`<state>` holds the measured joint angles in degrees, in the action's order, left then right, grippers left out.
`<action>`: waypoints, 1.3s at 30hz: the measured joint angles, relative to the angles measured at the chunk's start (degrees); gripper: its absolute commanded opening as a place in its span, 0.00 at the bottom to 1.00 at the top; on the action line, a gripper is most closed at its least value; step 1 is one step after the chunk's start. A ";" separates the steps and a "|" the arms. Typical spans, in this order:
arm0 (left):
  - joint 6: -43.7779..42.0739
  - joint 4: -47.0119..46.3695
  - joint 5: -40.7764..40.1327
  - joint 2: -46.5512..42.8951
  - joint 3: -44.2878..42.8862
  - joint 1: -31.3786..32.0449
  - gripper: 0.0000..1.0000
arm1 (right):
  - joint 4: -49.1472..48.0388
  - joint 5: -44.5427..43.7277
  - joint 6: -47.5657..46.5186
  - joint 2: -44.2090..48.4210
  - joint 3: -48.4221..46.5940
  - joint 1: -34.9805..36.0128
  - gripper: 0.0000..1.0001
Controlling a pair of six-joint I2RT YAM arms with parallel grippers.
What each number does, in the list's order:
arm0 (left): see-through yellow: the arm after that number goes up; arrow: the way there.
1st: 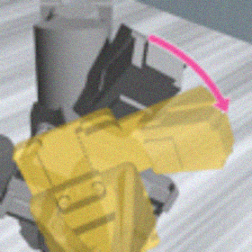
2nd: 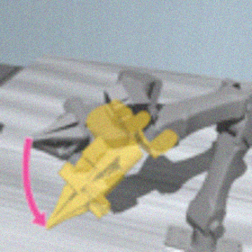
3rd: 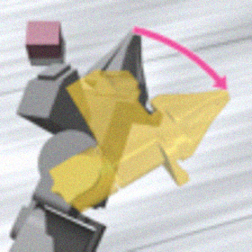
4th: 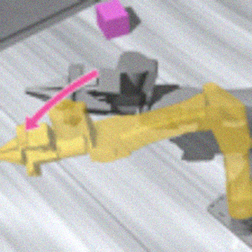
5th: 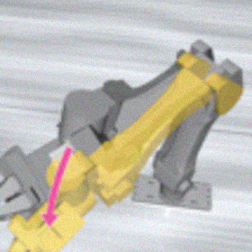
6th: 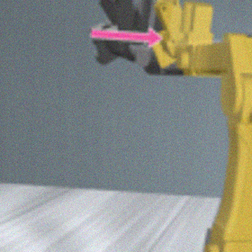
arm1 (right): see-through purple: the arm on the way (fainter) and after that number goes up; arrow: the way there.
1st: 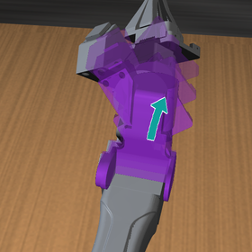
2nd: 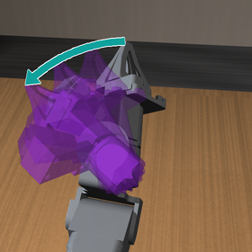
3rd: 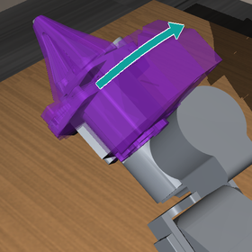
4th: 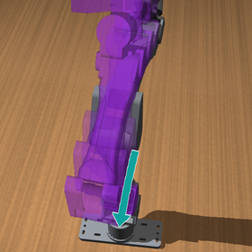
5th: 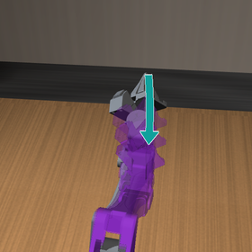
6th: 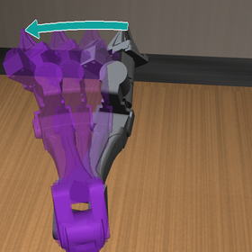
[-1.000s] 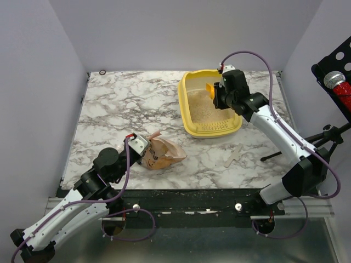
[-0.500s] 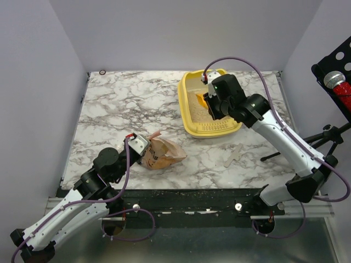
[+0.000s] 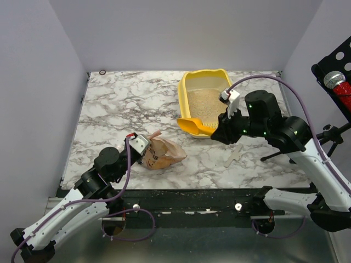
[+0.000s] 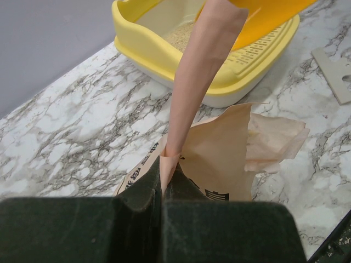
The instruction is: Fill the litter box with clean litter
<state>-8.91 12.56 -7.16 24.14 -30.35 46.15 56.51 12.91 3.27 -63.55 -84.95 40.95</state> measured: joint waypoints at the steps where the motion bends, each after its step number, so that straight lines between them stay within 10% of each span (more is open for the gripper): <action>1: 0.02 0.00 0.00 0.11 -0.07 0.00 0.00 | 0.35 1.18 0.02 0.20 0.22 0.02 0.00; 39: 0.44 -0.07 -0.35 0.68 -0.17 0.00 0.00 | -10.08 13.68 10.51 -21.09 5.66 6.62 0.00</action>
<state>-8.47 12.49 -7.51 24.82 -30.52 46.15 46.44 26.59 13.78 -84.64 -79.29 47.57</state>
